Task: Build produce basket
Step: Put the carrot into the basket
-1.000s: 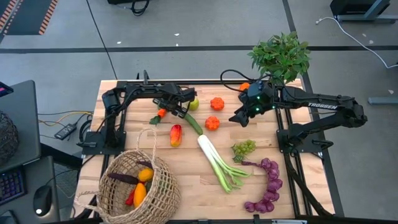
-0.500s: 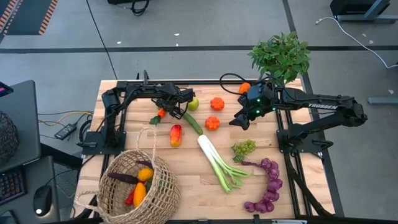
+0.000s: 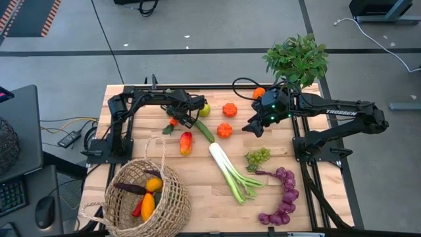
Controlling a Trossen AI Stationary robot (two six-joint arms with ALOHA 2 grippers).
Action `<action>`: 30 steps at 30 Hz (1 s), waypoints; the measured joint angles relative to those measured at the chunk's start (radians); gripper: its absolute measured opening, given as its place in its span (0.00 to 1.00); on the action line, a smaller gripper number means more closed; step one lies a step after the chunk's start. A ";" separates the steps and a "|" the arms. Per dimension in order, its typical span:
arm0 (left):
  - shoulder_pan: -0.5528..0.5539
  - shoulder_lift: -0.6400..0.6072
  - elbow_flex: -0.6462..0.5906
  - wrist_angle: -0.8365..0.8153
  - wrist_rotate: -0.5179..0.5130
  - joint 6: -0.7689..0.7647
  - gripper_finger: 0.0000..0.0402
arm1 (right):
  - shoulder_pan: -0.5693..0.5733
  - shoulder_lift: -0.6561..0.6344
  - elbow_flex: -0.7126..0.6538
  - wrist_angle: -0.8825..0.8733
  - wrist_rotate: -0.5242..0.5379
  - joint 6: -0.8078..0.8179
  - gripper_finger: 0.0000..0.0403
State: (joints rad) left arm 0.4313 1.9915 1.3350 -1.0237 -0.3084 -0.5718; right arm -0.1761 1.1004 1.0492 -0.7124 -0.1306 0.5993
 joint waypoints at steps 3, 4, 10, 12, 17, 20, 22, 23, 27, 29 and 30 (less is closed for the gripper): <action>-0.011 0.000 0.004 -0.003 0.018 -0.013 0.39 | 0.000 0.000 0.000 0.000 0.004 0.000 0.74; -0.016 0.000 0.014 -0.010 0.034 -0.019 0.36 | 0.000 0.000 0.000 0.000 0.005 0.000 0.74; -0.049 -0.002 0.090 -0.034 0.130 0.007 0.30 | 0.000 0.000 0.000 0.000 0.007 -0.006 0.74; -0.056 -0.002 0.129 -0.059 0.138 -0.007 0.31 | 0.000 0.000 0.000 0.000 0.006 -0.014 0.74; -0.073 -0.002 0.293 -0.165 0.138 -0.011 0.31 | 0.000 0.000 0.000 0.000 0.000 -0.027 0.74; -0.089 -0.002 0.434 -0.244 0.137 -0.011 0.31 | 0.000 0.000 0.000 0.000 -0.014 -0.032 0.74; -0.105 -0.002 0.538 -0.301 0.137 -0.009 0.31 | 0.000 0.000 0.000 0.000 -0.027 -0.035 0.74; -0.115 -0.002 0.587 -0.331 0.137 0.003 0.31 | 0.000 0.000 0.000 0.000 -0.033 -0.035 0.74; -0.176 -0.002 0.780 -0.485 0.131 0.086 0.31 | 0.000 0.000 0.000 0.000 -0.054 -0.035 0.74; -0.210 -0.002 0.860 -0.557 0.129 0.106 0.31 | 0.000 0.000 0.000 0.000 -0.078 -0.035 0.74; -0.227 -0.007 0.889 -0.547 0.131 0.114 0.31 | 0.001 0.000 0.000 0.000 -0.091 -0.034 0.74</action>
State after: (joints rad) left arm 0.2046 1.9843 2.2237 -1.5710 -0.1770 -0.4574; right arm -0.1749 1.0999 1.0492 -0.7128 -0.2213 0.5649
